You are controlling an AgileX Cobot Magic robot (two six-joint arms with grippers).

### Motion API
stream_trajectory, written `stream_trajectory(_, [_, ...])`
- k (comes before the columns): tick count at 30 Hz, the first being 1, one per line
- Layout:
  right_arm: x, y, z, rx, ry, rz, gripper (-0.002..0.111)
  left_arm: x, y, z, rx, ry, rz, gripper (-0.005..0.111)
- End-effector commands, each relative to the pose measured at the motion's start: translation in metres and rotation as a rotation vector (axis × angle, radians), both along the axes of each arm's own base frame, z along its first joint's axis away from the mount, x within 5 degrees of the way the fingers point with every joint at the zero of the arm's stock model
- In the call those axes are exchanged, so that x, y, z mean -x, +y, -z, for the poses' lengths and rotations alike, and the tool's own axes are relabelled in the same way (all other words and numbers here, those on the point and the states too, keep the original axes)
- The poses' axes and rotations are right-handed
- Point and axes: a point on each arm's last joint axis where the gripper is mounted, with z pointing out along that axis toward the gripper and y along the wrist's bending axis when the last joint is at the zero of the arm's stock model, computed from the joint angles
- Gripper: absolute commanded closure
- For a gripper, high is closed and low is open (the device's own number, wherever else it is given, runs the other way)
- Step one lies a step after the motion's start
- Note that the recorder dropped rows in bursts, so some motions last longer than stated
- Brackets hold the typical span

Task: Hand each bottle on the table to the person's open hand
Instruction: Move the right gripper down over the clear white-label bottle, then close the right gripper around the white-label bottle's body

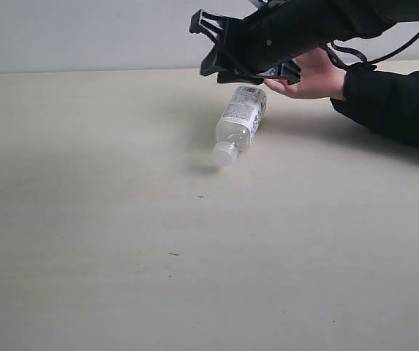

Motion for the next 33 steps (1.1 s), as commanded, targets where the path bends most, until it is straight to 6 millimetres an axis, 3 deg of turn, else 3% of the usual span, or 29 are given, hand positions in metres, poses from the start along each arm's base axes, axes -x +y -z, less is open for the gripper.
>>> stream_trajectory(1, [0.016, 0.017, 0.0, -0.097, 0.16, -0.171, 0.07, 0.0, 0.0, -0.001, -0.003, -0.016, 0.007, 0.107])
stream_trajectory(6, [0.024, 0.017, 0.013, -0.08, 0.332, -0.181, 0.071, 0.0, 0.0, -0.001, -0.003, -0.016, 0.007, 0.107])
stream_trajectory(10, [0.032, 0.001, 0.027, 0.29, 0.386, -0.05, 0.07, 0.0, 0.0, -0.001, -0.003, -0.016, 0.007, 0.107])
stream_trajectory(12, [0.031, 0.0, 0.024, 0.373, 0.336, 0.081, 0.066, 0.0, 0.0, -0.001, -0.003, -0.016, 0.007, 0.107])
stream_trajectory(18, [0.011, 0.019, 0.015, 0.273, 0.143, 0.211, 0.037, 0.0, 0.0, -0.001, -0.003, -0.016, 0.007, 0.107])
stream_trajectory(28, [-0.023, 0.026, 0.044, 0.338, 0.181, 0.37, 0.036, 0.0, 0.0, -0.001, -0.003, -0.016, 0.007, 0.107])
stream_trajectory(33, [-0.035, 0.023, 0.046, 0.382, 0.117, 0.443, 0.036, 0.0, 0.0, -0.001, -0.003, -0.016, 0.007, 0.107])
